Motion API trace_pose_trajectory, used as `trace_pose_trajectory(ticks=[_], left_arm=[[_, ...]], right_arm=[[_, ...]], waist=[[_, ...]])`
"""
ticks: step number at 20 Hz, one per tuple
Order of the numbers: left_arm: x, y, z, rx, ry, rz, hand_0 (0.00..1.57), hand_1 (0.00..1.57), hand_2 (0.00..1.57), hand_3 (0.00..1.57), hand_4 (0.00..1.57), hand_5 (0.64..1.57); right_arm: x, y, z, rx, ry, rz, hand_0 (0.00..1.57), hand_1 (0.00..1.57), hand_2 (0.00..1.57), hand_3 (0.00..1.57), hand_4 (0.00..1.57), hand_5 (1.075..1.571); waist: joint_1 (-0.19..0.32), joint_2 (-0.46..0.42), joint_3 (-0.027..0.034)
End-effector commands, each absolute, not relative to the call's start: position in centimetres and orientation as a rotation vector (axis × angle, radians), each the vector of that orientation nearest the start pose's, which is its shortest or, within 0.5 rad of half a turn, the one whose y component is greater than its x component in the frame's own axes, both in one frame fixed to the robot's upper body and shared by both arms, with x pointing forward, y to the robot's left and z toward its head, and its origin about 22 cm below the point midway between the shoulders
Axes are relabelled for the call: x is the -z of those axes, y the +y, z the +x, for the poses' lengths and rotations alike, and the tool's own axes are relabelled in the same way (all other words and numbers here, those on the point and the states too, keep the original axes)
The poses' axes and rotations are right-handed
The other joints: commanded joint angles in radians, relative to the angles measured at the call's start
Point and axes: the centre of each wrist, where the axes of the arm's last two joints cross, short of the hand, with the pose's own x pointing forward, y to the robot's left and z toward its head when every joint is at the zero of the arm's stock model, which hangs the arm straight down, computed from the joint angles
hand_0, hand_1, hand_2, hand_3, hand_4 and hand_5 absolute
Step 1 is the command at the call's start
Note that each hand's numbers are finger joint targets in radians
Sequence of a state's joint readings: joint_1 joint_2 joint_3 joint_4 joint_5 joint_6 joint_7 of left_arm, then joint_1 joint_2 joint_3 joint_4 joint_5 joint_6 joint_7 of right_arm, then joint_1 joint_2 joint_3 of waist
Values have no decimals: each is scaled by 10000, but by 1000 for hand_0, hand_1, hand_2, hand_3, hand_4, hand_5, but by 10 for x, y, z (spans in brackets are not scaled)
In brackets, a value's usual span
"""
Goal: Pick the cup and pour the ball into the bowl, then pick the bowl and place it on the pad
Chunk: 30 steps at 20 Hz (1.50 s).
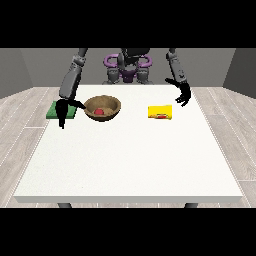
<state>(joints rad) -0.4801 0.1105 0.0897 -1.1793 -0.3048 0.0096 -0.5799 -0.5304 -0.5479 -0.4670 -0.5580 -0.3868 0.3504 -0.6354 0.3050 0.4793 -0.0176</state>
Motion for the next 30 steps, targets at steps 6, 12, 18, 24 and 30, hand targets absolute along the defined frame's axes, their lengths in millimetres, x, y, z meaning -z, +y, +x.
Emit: trace_pose_trajectory(ticks=[6, 12, 18, 24, 30], left_arm=[[-4, 248, 347, 3737, -20089, 1736, 0, 0, 0, 0, 0, 683], [57, 268, 313, 2925, -18278, 2036, 0, 0, 0, 0, 0, 688], [11, 254, 330, 3457, -19395, 1650, 0, 0, 0, 0, 0, 690], [7, 259, 318, 3932, -20074, 1747, 0, 0, 0, 0, 0, 701], [-9, 256, 325, 3992, -20110, 1510, 0, 0, 0, 0, 0, 683]], right_arm=[[9, -393, 346, 3829, -18069, 938, 0, 0, 0, 0, 0, 1571], [34, -329, 351, 3135, -16427, 1016, 0, 0, 0, 0, 0, 1570], [45, -333, 351, 3881, -16599, 1317, 0, 0, 0, 0, 0, 1571], [47, -340, 352, 4603, -16988, 1048, 0, 0, 0, 0, 0, 1569], [74, -328, 336, 4935, -14823, 167, 0, 0, 0, 0, 467, 1551]], waist=[[-1032, -1527, 160], [-2042, -3473, 168], [-1342, -2411, 183], [-903, -1724, 185], [-696, -1685, 180]])
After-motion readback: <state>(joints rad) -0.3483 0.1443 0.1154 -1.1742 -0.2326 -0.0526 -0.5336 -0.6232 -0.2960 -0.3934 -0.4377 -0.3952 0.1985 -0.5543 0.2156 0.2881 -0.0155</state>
